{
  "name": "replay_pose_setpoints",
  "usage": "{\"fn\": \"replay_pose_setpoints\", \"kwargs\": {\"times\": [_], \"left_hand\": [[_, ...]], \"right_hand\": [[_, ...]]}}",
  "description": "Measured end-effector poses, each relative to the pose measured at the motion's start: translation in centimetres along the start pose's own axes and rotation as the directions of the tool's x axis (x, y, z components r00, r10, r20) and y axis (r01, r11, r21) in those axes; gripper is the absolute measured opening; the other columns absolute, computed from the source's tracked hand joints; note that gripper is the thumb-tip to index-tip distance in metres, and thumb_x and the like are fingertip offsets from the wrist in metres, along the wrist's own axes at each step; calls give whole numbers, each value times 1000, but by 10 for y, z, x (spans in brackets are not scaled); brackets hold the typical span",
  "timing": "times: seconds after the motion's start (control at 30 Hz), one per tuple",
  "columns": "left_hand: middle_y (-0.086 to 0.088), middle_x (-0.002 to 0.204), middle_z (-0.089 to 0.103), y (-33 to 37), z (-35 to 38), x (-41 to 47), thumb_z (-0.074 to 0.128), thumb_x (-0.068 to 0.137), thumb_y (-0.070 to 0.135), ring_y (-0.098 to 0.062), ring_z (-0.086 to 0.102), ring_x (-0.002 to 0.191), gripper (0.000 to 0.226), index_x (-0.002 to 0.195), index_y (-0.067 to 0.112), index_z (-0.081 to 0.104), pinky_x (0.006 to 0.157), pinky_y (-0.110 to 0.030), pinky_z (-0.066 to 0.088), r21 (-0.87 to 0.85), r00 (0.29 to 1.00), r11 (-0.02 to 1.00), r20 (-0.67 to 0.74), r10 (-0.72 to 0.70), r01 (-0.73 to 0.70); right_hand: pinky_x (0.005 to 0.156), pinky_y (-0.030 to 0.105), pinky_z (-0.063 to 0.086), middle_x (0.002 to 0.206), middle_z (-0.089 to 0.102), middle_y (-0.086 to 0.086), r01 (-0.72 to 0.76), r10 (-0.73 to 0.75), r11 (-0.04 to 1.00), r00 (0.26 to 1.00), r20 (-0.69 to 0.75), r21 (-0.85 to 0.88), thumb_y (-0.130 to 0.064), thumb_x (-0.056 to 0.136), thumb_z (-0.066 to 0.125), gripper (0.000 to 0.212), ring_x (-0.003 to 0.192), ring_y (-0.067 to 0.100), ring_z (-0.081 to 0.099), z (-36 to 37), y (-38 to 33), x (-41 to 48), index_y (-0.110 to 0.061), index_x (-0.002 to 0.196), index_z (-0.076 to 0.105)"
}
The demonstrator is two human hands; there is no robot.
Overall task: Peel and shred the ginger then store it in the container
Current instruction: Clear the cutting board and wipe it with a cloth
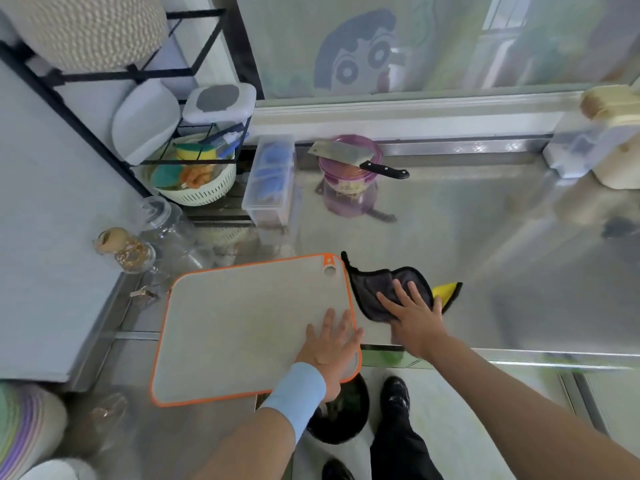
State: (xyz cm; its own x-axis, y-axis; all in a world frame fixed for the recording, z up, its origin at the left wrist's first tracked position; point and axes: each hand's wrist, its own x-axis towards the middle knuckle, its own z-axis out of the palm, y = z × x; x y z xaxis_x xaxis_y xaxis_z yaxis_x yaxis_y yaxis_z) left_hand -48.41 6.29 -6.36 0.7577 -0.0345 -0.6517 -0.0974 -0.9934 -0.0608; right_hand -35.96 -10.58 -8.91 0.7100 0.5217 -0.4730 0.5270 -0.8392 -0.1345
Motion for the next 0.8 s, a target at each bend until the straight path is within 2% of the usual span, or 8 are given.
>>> {"fn": "replay_pose_setpoints", "kwargs": {"times": [0.17, 0.27, 0.33, 0.37, 0.43, 0.57, 0.67, 0.8], "left_hand": [[-5, 162, -4, -26, -14, -13, 55, 82, 33, -31, -2, 148, 90, 153, 22, 2, 117, -49, 14, -73, 972, 994, -224, 66, -84], [-4, 162, 3, -33, -30, -20, 56, 83, 34, -27, 4, 148, 85, 154, 20, 11, 119, -44, 16, -120, 965, 985, -248, 89, -122], [-2, 162, 4, -35, -37, -22, 56, 84, 34, -25, 5, 149, 83, 154, 21, 13, 119, -40, 17, -152, 960, 980, -266, 82, -126], [0, 162, 5, -35, -41, -22, 55, 84, 34, -23, 6, 149, 82, 154, 22, 15, 119, -37, 17, -172, 957, 977, -279, 76, -128], [5, 162, 7, -36, -45, -21, 55, 85, 33, -19, 7, 149, 79, 154, 24, 17, 119, -34, 17, -223, 952, 966, -299, 63, -134], [7, 161, 11, -32, -50, -9, 55, 87, 34, -20, 10, 148, 75, 153, 23, 22, 119, -35, 18, -234, 950, 963, -308, 58, -135], [6, 161, 13, -25, -55, 9, 50, 90, 41, -25, 12, 148, 70, 152, 21, 24, 118, -34, 19, -205, 945, 971, -322, 55, -126], [3, 160, 16, -12, -58, 40, 51, 92, 45, -28, 13, 147, 66, 150, 22, 30, 119, -36, 18, -231, 947, 962, -314, 65, -143]], "right_hand": [[119, 56, 5, 166, 0, -10, 203, -206, 976, 978, -32, -77, -12, 95, 42, 72, 153, 19, -3, 29, -28, -27, -39, 156, 17], [117, 61, 16, 160, 31, -7, 518, -534, 842, 840, -95, -149, -5, 80, 51, 71, 152, 21, 16, 51, -51, -48, -32, 146, 45], [121, 49, 16, 158, 36, -3, 634, -632, 766, 773, 49, -107, -2, 87, 50, 63, 150, 21, 24, 63, -66, -57, -26, 145, 48], [122, 39, 18, 159, 34, -2, 603, -598, 798, 793, 119, -5, -1, 91, 47, 60, 148, 21, 27, 65, -70, -60, -25, 146, 47], [113, 27, 32, 149, 48, 1, 422, -443, 866, 896, 19, 270, -3, 92, 48, 51, 136, 23, 43, 60, -70, -62, -24, 137, 59], [73, 18, 46, 94, 67, -1, 64, 66, 705, 986, -156, 706, -2, 82, 43, 36, 87, 19, 61, 3, -45, -66, -21, 89, 73], [53, 15, 41, 72, 67, -1, 3, 240, 655, 947, -212, 755, -4, 83, 44, 32, 69, 19, 60, -43, -20, -59, -23, 67, 65], [63, 31, 44, 72, 61, 1, -72, 262, 806, 933, -245, 588, -32, 86, 44, 26, 76, 27, 58, -72, -4, -37, -20, 65, 56]]}}
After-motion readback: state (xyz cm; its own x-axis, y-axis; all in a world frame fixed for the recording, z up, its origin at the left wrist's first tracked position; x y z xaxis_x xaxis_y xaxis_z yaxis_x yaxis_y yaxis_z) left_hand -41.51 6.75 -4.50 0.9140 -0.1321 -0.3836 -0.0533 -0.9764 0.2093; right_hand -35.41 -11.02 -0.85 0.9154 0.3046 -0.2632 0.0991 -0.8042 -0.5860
